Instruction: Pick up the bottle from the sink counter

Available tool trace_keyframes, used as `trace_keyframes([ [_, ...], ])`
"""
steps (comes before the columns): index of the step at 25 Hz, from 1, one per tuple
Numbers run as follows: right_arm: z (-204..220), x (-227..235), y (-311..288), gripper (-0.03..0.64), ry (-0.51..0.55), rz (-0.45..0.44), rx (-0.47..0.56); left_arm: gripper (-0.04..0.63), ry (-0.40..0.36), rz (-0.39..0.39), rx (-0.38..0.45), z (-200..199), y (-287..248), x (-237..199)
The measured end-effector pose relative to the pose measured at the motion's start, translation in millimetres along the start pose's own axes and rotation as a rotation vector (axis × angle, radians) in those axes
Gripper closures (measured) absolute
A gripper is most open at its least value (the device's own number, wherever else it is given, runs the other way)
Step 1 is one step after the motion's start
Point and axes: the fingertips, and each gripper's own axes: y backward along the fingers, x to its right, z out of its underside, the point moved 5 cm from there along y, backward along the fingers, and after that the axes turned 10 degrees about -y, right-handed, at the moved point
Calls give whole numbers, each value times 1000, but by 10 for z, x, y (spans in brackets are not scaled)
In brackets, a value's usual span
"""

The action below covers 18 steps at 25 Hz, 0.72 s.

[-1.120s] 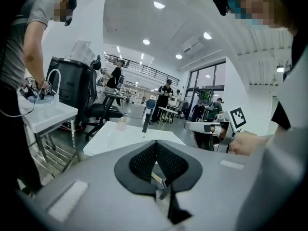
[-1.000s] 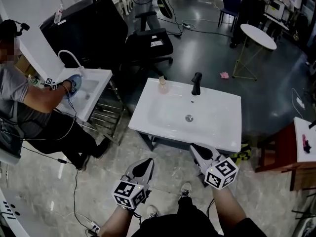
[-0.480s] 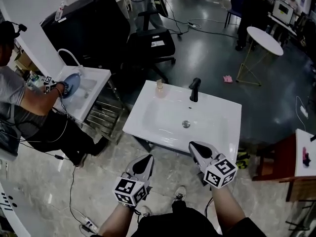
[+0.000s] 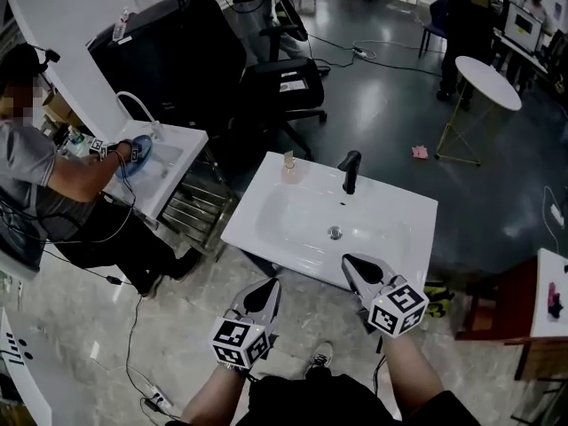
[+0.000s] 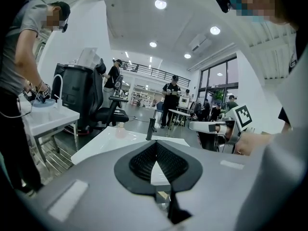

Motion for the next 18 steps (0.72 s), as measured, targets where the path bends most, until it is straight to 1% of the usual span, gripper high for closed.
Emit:
trace_keyframes([
  [7, -66, 11, 33, 617, 3, -7, 9, 592, 3, -17, 7, -34, -55, -1],
  [10, -84, 18, 10, 617, -3, -5, 14, 592, 3, -17, -3, -26, -95, -38],
  [18, -142, 132, -115, 617, 8, 26, 38, 591, -26, 16, -17, -7, -373, -227],
])
